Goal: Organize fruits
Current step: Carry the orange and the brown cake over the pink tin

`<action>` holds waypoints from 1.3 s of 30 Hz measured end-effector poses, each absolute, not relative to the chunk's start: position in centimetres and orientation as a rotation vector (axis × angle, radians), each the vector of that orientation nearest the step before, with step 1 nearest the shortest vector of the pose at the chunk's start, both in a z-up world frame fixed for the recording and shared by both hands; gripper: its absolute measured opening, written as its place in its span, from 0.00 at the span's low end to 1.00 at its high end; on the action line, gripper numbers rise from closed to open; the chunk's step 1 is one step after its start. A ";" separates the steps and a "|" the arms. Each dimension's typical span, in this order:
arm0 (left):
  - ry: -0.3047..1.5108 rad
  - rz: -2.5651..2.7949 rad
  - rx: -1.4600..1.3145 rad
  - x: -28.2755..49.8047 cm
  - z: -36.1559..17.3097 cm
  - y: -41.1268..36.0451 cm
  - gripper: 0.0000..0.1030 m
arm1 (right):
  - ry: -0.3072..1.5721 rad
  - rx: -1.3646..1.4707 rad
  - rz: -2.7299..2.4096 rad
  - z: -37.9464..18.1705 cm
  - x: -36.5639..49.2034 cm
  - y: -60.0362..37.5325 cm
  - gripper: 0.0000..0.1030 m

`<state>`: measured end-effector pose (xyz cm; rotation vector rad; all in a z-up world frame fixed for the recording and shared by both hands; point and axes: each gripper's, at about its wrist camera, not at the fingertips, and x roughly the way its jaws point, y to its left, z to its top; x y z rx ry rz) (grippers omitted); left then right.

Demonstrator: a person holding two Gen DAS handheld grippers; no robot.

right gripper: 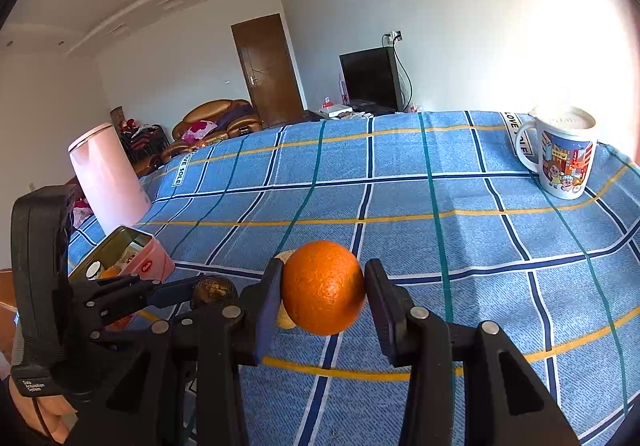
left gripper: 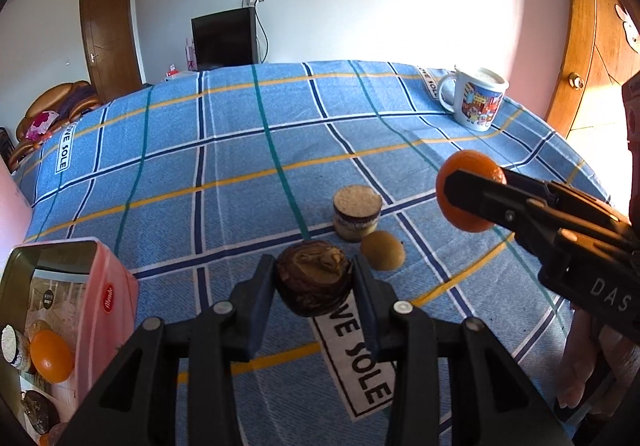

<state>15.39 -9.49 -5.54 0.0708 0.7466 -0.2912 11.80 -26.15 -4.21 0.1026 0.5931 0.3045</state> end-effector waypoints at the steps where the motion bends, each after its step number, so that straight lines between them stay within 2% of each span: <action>1: 0.731 -0.292 0.073 15.2 -5.3 -9.5 0.39 | 0.590 0.100 0.307 -4.2 11.8 -26.1 0.42; 15: 0.567 -0.257 0.077 12.7 -3.5 -8.9 0.39 | 0.541 0.076 0.310 -3.7 10.8 -25.7 0.42; 39: 0.443 -0.226 0.003 10.4 -2.5 -6.9 0.39 | 0.415 0.045 0.314 -2.6 8.7 -25.5 0.42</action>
